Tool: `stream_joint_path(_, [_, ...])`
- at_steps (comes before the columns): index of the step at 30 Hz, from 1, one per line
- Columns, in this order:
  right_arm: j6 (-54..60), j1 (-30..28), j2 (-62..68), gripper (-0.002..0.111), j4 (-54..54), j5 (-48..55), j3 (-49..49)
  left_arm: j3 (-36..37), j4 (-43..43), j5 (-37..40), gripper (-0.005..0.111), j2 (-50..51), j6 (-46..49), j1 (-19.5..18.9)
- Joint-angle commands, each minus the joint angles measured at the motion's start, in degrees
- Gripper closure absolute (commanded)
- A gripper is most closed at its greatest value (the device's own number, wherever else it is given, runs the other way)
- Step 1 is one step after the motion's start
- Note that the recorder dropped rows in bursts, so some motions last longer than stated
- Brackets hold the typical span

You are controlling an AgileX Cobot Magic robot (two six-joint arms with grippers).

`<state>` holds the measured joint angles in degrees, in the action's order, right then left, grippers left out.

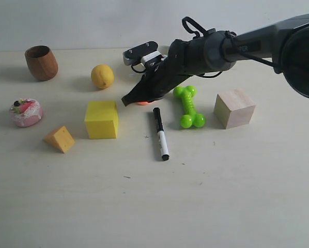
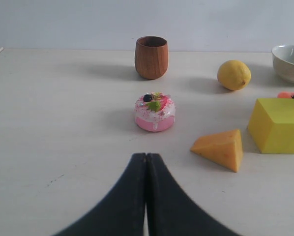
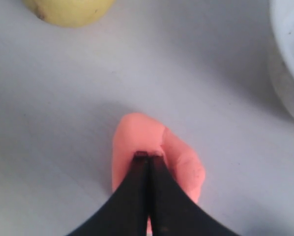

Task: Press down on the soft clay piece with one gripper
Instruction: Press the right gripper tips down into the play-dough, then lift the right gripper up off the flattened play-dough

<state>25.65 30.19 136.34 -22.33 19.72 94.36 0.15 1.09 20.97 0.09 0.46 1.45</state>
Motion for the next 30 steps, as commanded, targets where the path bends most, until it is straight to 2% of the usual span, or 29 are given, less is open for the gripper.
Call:
stream_joint_path(1, [-0.4,-0.2,-1.6,0.108,1.5,6.1,-1.3,-0.1,0.3,-0.6,0.107,-0.1,-0.1,0.3])
stream_joint_path(30, [-0.2,-0.2,-5.5,0.108,1.8,3.6,-1.3,-0.1,0.3,-0.6,0.107,-0.1,-0.1,0.3])
